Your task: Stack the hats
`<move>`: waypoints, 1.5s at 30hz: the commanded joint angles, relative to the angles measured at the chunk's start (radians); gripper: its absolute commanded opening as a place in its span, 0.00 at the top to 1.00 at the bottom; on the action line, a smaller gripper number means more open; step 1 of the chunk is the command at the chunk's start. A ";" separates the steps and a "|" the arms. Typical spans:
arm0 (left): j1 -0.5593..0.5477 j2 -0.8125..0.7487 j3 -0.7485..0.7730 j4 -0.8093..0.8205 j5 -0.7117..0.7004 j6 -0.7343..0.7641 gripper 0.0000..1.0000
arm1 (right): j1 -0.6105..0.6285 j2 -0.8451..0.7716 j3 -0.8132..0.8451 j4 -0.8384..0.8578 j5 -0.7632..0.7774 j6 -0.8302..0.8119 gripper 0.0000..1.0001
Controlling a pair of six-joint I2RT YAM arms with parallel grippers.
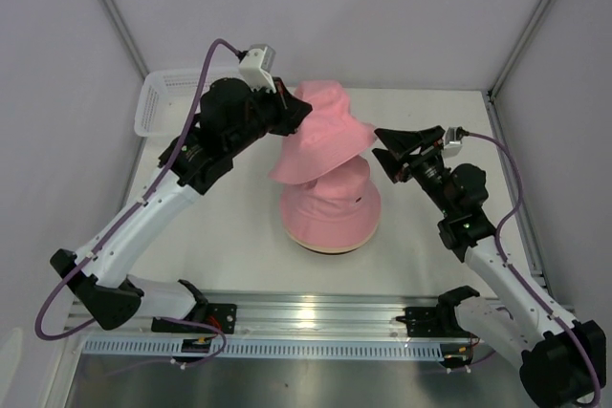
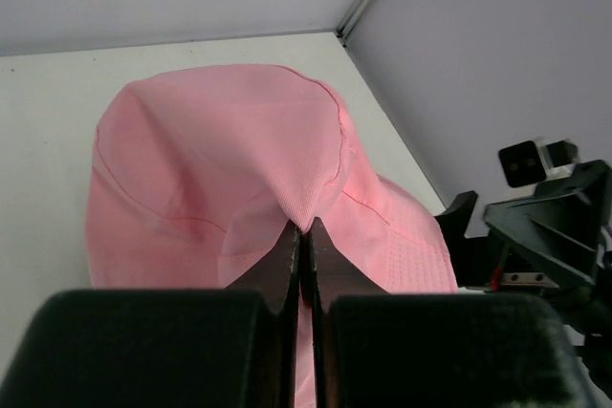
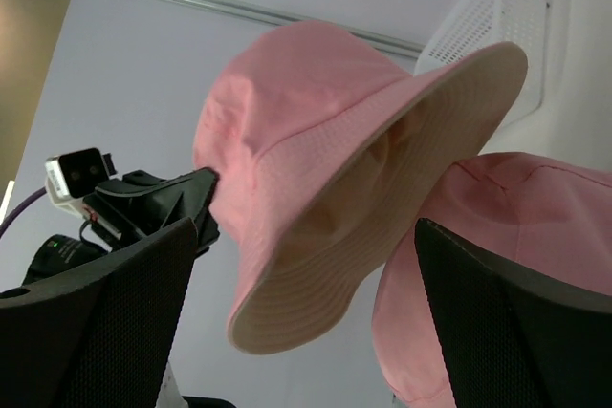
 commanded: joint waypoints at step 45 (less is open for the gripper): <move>0.095 -0.569 -0.687 0.009 -0.354 -0.568 0.02 | 0.026 -0.083 -0.251 -0.079 0.126 -0.356 0.90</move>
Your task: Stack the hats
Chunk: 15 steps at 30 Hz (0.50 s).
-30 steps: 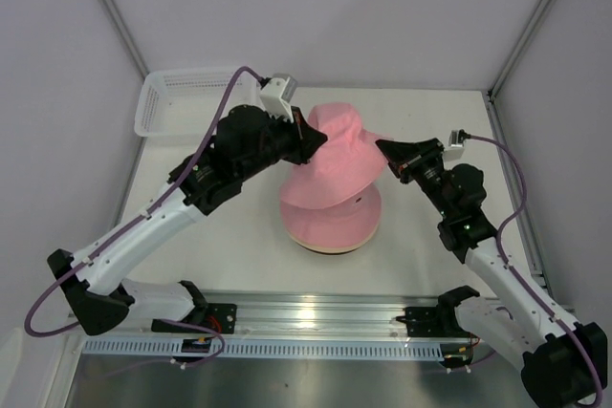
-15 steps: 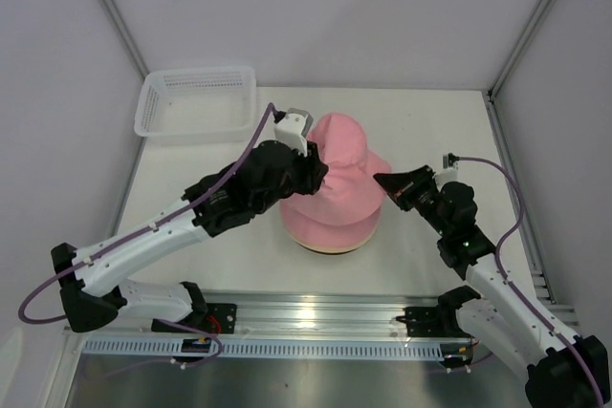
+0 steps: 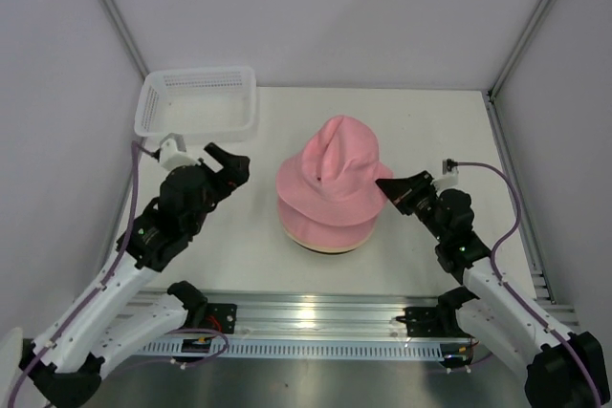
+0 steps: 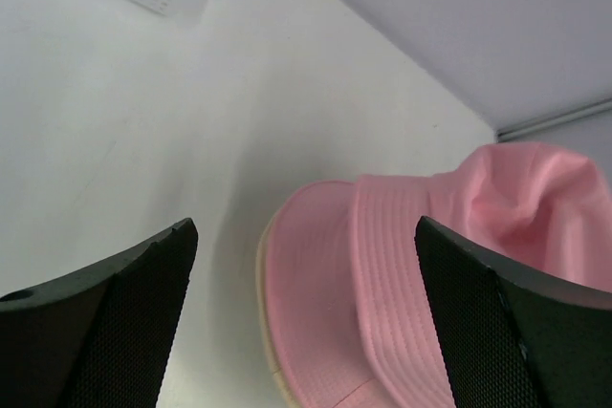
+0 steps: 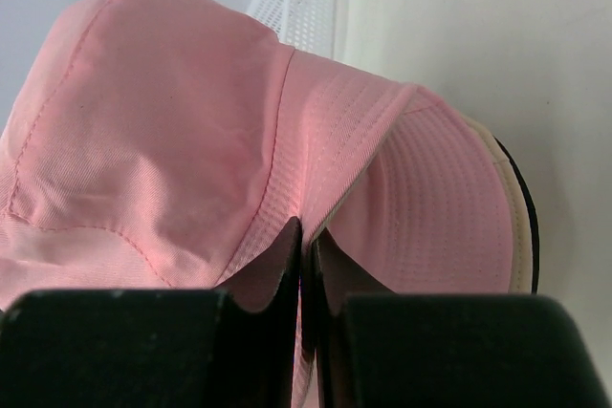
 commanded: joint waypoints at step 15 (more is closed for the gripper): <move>0.190 0.087 -0.404 0.763 0.634 -0.425 0.21 | -0.005 0.035 -0.004 0.070 0.014 -0.048 0.91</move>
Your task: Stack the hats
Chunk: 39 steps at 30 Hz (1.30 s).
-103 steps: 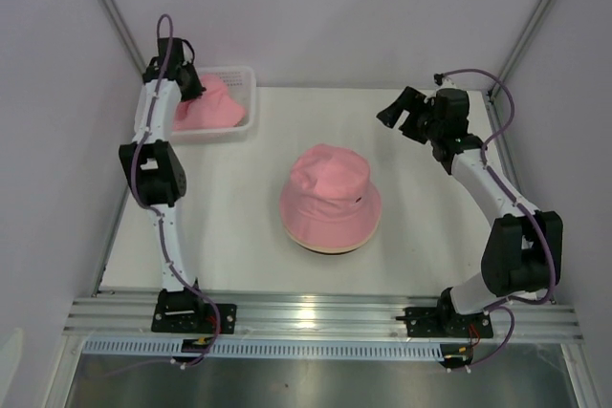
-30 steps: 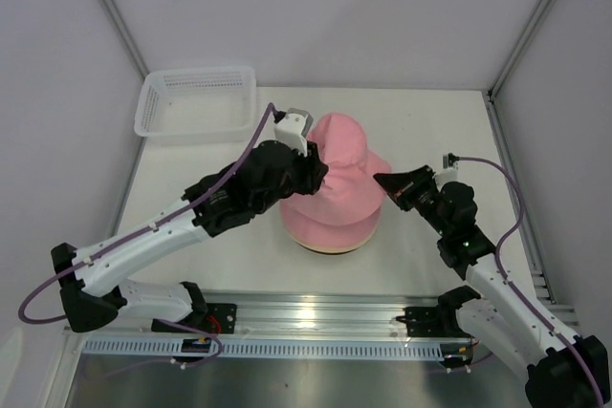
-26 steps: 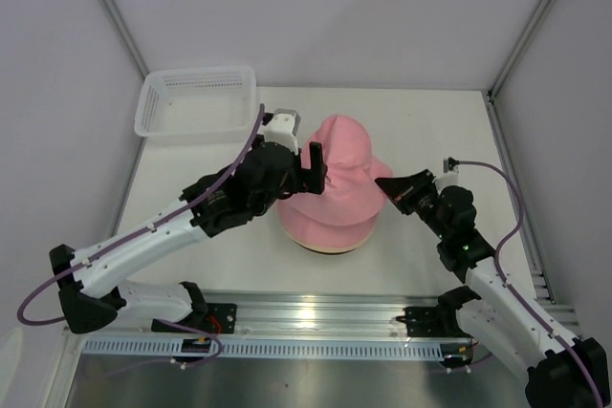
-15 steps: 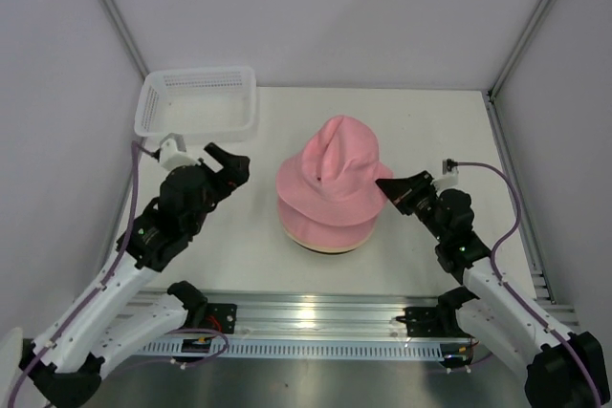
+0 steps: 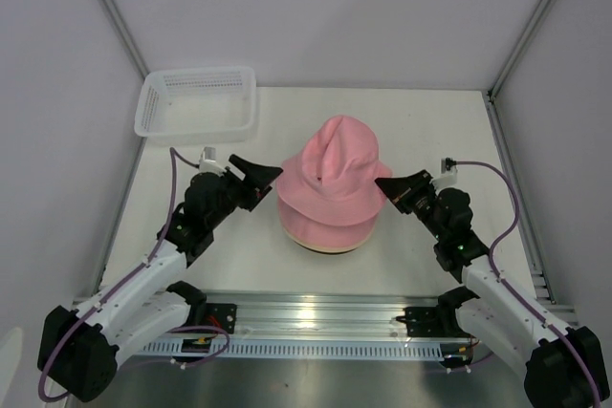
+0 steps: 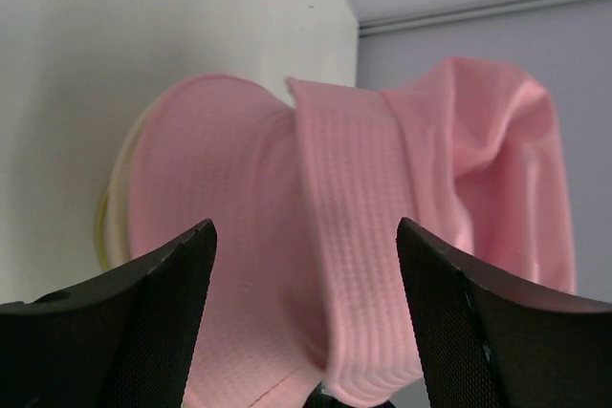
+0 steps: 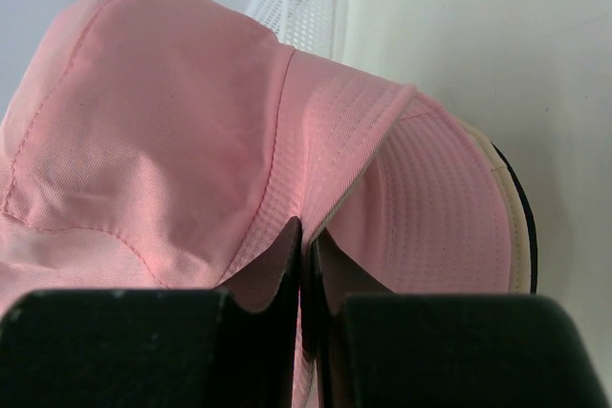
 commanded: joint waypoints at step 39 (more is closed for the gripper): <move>-0.046 0.051 0.040 0.059 0.049 0.035 0.99 | -0.094 0.100 0.024 0.020 -0.057 0.050 0.59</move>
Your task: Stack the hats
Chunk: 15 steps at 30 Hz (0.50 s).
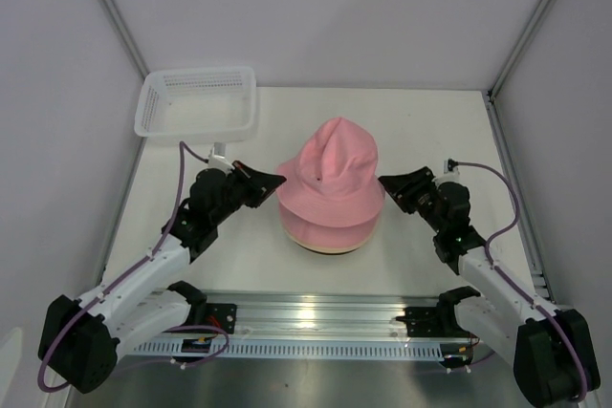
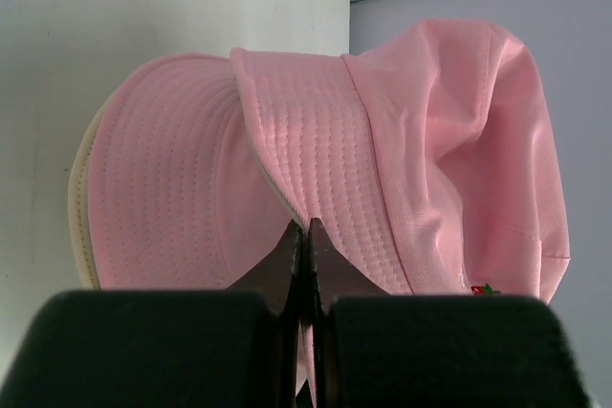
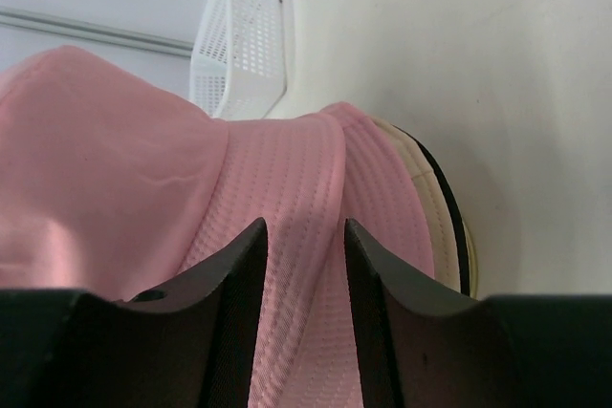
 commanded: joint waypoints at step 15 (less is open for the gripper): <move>-0.052 -0.018 -0.024 -0.012 -0.096 0.035 0.99 | 0.019 -0.063 -0.076 0.139 -0.021 0.190 0.50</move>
